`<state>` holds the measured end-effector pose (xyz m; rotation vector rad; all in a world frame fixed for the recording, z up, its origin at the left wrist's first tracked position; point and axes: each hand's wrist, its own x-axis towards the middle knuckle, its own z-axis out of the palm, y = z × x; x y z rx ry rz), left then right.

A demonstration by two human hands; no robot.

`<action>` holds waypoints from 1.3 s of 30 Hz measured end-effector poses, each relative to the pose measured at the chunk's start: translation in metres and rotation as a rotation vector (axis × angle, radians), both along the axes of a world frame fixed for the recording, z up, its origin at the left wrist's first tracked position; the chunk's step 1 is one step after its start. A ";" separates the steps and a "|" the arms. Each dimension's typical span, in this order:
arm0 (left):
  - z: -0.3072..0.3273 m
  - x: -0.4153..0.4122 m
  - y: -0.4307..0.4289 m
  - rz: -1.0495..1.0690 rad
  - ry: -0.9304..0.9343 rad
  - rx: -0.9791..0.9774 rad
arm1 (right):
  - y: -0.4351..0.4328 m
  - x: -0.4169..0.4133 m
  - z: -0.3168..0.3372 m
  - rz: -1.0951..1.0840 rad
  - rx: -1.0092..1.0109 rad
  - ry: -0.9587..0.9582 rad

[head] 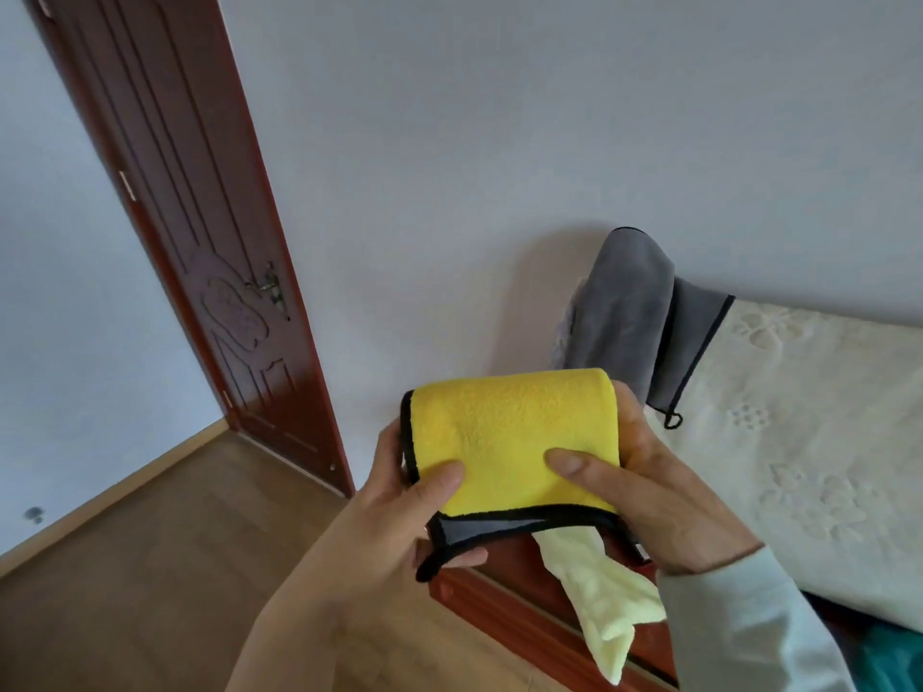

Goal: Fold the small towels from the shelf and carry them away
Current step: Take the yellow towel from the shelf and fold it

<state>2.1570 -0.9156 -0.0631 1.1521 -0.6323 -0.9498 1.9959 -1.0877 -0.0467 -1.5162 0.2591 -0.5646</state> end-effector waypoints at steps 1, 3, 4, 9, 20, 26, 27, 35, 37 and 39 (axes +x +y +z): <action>0.006 0.008 0.001 0.025 -0.001 -0.009 | -0.001 0.015 0.003 0.032 0.012 0.000; 0.017 0.027 0.002 0.085 -0.065 -0.021 | -0.006 0.046 0.010 0.111 0.021 0.005; 0.021 0.038 0.003 0.118 -0.085 -0.023 | -0.010 0.062 0.012 0.155 0.026 0.015; 0.034 0.100 0.006 0.275 -0.116 -0.041 | -0.027 0.145 0.023 0.313 0.043 0.042; 0.044 0.211 0.072 0.770 -0.259 0.017 | 0.018 0.320 0.022 0.536 0.126 -0.015; 0.047 0.264 0.144 1.115 -0.280 0.038 | 0.102 0.421 0.026 0.631 0.172 0.001; 0.046 0.274 0.158 1.143 -0.282 0.021 | 0.118 0.437 0.028 0.656 0.166 0.003; 0.055 0.367 0.292 1.269 -0.422 0.002 | 0.262 0.557 0.042 0.769 0.255 -0.008; 0.057 0.390 0.324 1.324 -0.453 0.010 | 0.295 0.587 0.043 0.797 0.257 -0.022; 0.058 0.409 0.354 1.392 -0.490 0.025 | 0.325 0.615 0.044 0.824 0.253 -0.022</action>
